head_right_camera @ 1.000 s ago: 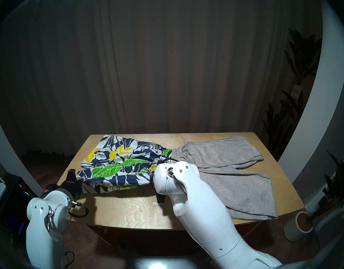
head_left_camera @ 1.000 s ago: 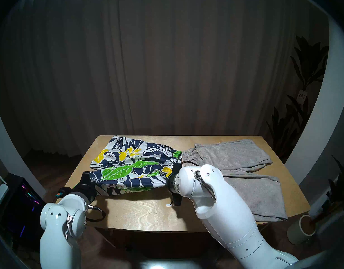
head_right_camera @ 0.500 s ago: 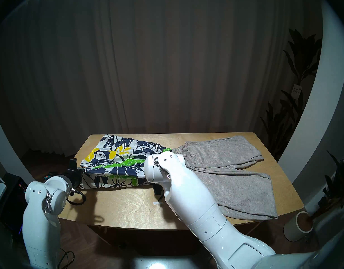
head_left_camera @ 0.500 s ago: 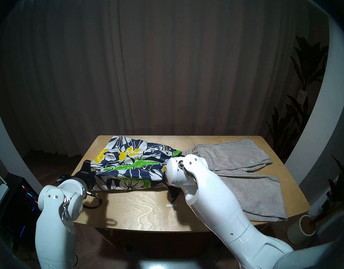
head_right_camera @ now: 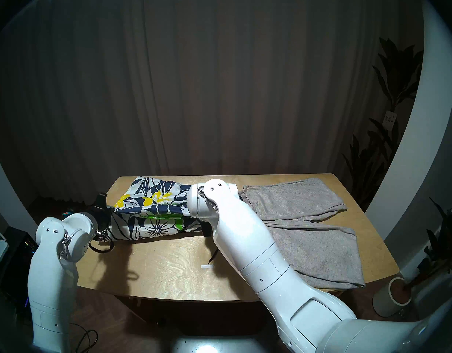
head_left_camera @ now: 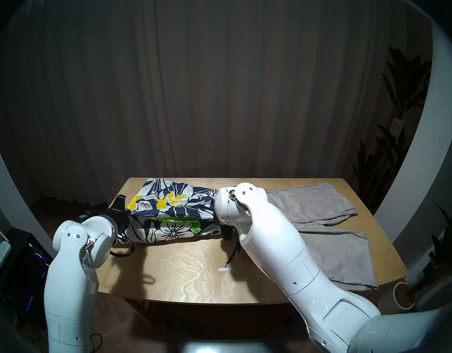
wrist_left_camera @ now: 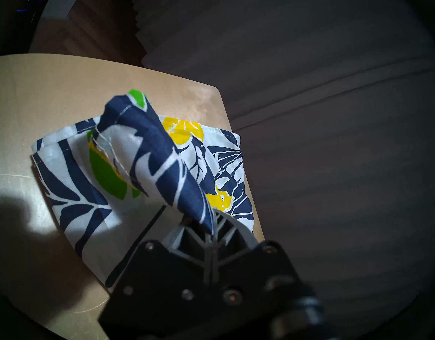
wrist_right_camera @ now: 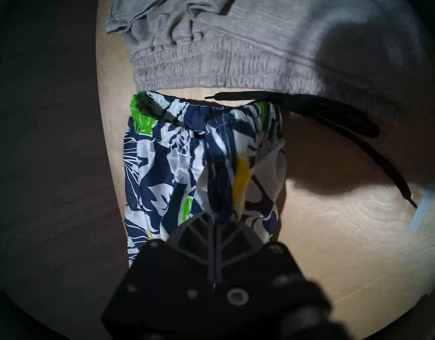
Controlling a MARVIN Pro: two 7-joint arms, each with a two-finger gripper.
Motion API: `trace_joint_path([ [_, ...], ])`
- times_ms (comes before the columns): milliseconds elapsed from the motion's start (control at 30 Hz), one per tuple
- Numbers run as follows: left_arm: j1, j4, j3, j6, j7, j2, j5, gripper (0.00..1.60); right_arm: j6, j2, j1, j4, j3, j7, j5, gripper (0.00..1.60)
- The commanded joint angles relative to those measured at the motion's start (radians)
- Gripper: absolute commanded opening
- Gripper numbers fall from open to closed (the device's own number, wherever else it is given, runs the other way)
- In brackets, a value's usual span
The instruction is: Fold pants twice and stack them
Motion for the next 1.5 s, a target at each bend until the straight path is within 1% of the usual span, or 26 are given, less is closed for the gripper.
trace_joint_path([
  [0,-0.105,0.009,0.006,-0.007,-0.025,0.071,0.002,0.00,0.005,-0.044,0.081,0.023,0.006,0.010,-0.001,0.00],
  [67,-0.119,0.023,0.011,-0.010,-0.031,0.081,-0.001,0.00,0.005,-0.050,0.091,0.040,0.007,0.013,-0.002,0.00],
  [133,-0.157,0.061,0.026,-0.011,-0.037,0.099,-0.005,0.00,0.005,-0.060,0.108,0.073,0.005,0.017,-0.003,0.00],
  [200,-0.150,0.060,0.026,-0.013,-0.042,0.104,-0.007,0.00,0.005,-0.060,0.110,0.079,0.003,0.018,-0.005,0.00],
  [233,-0.174,0.078,0.033,-0.012,-0.040,0.106,-0.008,0.00,0.005,-0.060,0.115,0.092,-0.003,0.021,-0.012,0.00],
  [267,-0.171,0.079,0.036,-0.014,-0.046,0.113,-0.011,0.00,0.004,-0.065,0.117,0.103,-0.002,0.023,-0.010,0.00],
  [333,-0.192,0.096,0.046,-0.015,-0.050,0.120,-0.012,0.00,0.000,-0.072,0.125,0.124,-0.001,0.026,-0.011,0.00],
  [367,-0.216,0.113,0.055,-0.015,-0.048,0.121,-0.013,0.00,-0.001,-0.076,0.131,0.136,0.001,0.028,-0.010,0.00],
  [400,-0.203,0.108,0.056,-0.016,-0.058,0.129,-0.014,0.00,-0.004,-0.080,0.137,0.145,0.005,0.029,-0.008,0.00],
  [467,-0.237,0.140,0.075,-0.015,-0.061,0.135,-0.013,0.00,-0.006,-0.091,0.158,0.177,0.012,0.034,-0.008,0.00],
  [533,-0.246,0.149,0.081,-0.014,-0.062,0.136,-0.013,0.00,-0.007,-0.094,0.164,0.185,0.014,0.036,-0.007,0.00],
  [700,-0.289,0.198,0.119,-0.011,-0.077,0.149,-0.007,0.00,-0.015,-0.114,0.199,0.248,0.030,0.046,-0.004,0.00],
  [733,-0.289,0.198,0.119,-0.011,-0.077,0.149,-0.007,0.00,-0.015,-0.114,0.199,0.248,0.030,0.046,-0.004,0.00],
  [800,-0.320,0.223,0.138,-0.009,-0.081,0.151,-0.003,0.00,-0.019,-0.122,0.217,0.273,0.040,0.050,-0.003,0.00],
  [967,-0.350,0.251,0.161,-0.007,-0.086,0.151,0.001,0.00,-0.024,-0.128,0.239,0.304,0.055,0.056,0.000,0.00],
  [1033,-0.378,0.274,0.176,-0.006,-0.087,0.148,0.003,0.00,-0.025,-0.132,0.251,0.321,0.061,0.059,0.000,0.00],
  [1100,-0.378,0.284,0.182,-0.008,-0.093,0.148,0.005,0.00,-0.026,-0.137,0.260,0.338,0.064,0.061,0.001,0.00],
  [1167,-0.413,0.314,0.196,-0.007,-0.091,0.144,0.007,0.00,-0.026,-0.141,0.269,0.356,0.066,0.065,0.000,0.00],
  [1200,-0.397,0.310,0.194,-0.010,-0.099,0.146,0.008,0.00,-0.026,-0.144,0.272,0.364,0.068,0.066,0.000,0.00],
  [1233,-0.419,0.327,0.201,-0.009,-0.095,0.144,0.009,0.00,-0.026,-0.145,0.274,0.369,0.069,0.068,0.000,0.00],
  [1267,-0.431,0.338,0.206,-0.009,-0.096,0.142,0.009,0.00,-0.027,-0.147,0.278,0.377,0.070,0.070,-0.001,0.00],
  [1300,-0.428,0.342,0.207,-0.010,-0.100,0.142,0.010,0.00,-0.027,-0.149,0.282,0.385,0.071,0.071,-0.001,0.00],
  [1333,-0.450,0.363,0.216,-0.010,-0.101,0.140,0.012,0.00,-0.029,-0.153,0.288,0.401,0.073,0.075,-0.002,0.00],
  [1400,-0.444,0.365,0.216,-0.011,-0.105,0.141,0.013,0.00,-0.030,-0.155,0.290,0.408,0.074,0.077,-0.002,0.00],
  [1433,-0.468,0.383,0.225,-0.011,-0.103,0.139,0.016,0.00,-0.031,-0.158,0.294,0.418,0.075,0.079,-0.002,0.00],
  [1467,-0.474,0.390,0.229,-0.011,-0.106,0.139,0.017,0.00,-0.032,-0.161,0.298,0.427,0.076,0.081,-0.002,0.00],
])
